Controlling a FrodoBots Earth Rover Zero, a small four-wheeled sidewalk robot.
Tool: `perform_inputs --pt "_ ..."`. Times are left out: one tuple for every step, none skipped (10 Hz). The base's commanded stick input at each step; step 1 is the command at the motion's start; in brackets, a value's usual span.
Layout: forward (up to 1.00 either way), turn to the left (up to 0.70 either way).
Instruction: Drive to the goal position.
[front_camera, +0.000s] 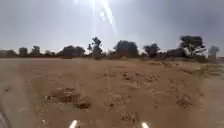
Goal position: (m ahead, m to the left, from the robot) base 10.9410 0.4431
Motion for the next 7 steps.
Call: perform_inputs --pt "0.5 0.0" --pt "0.5 0.0" --pt "0.5 0.0" --pt "0.5 0.0" --pt "0.5 0.0" --pt "0.5 0.0" --pt "0.5 0.0"
